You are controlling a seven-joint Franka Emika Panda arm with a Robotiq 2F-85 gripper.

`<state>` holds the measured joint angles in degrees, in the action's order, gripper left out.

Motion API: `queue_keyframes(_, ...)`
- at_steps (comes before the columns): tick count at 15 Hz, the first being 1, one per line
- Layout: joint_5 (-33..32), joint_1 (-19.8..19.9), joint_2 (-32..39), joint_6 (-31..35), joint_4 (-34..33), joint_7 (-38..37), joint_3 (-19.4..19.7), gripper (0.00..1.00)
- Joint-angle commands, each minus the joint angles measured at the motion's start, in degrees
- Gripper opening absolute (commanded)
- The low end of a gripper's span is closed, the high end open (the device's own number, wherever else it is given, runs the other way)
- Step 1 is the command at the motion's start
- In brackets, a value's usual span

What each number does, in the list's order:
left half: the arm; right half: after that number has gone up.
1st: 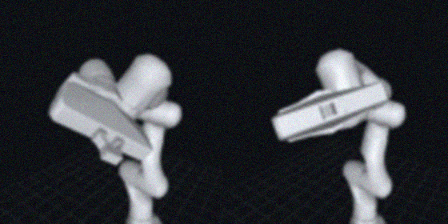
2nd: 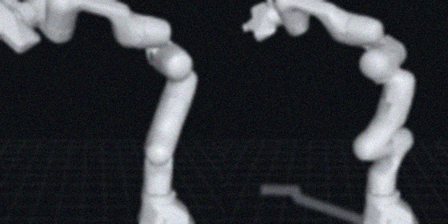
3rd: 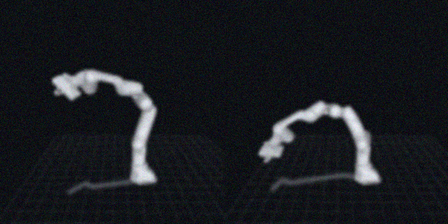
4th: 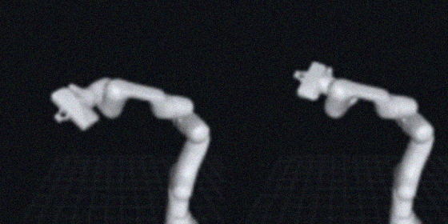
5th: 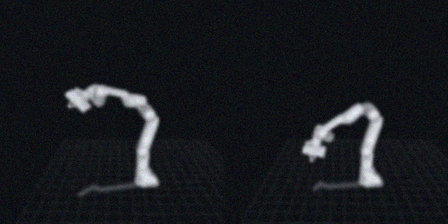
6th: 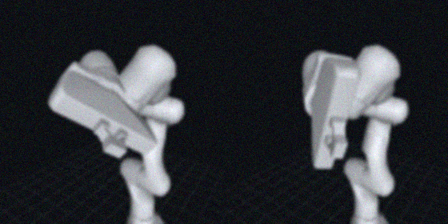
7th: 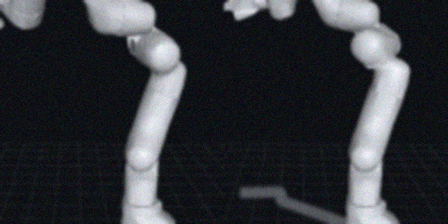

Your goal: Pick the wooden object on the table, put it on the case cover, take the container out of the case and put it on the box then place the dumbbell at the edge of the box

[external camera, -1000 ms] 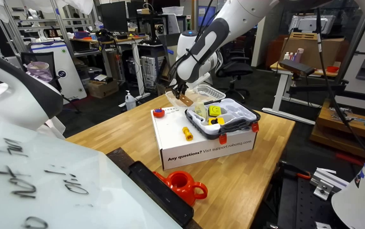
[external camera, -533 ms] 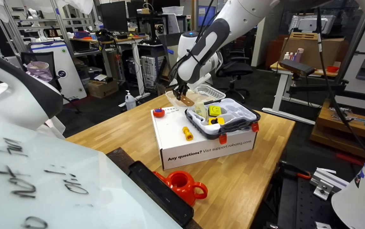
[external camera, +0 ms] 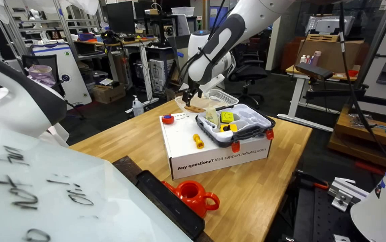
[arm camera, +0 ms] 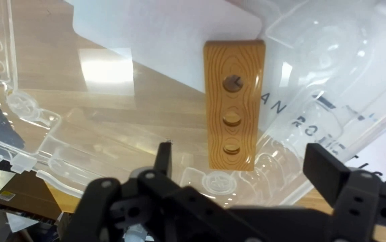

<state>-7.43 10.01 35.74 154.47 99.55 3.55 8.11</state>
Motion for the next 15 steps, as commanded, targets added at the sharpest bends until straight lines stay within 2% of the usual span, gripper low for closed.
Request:
queue_keyframes(1,0.5,-0.1,-1.3,-1.6,0.4,0.7,-0.1,1.0)
queue_keyframes(4,1.1,-0.1,-4.3,-3.7,2.3,1.3,-0.6,1.0)
queue_keyframes(11,1.1,0.0,-4.2,-3.7,2.8,1.4,-0.6,1.0)
queue_keyframes(15,-0.7,-1.2,-4.7,-2.5,3.7,0.0,1.0,1.0)
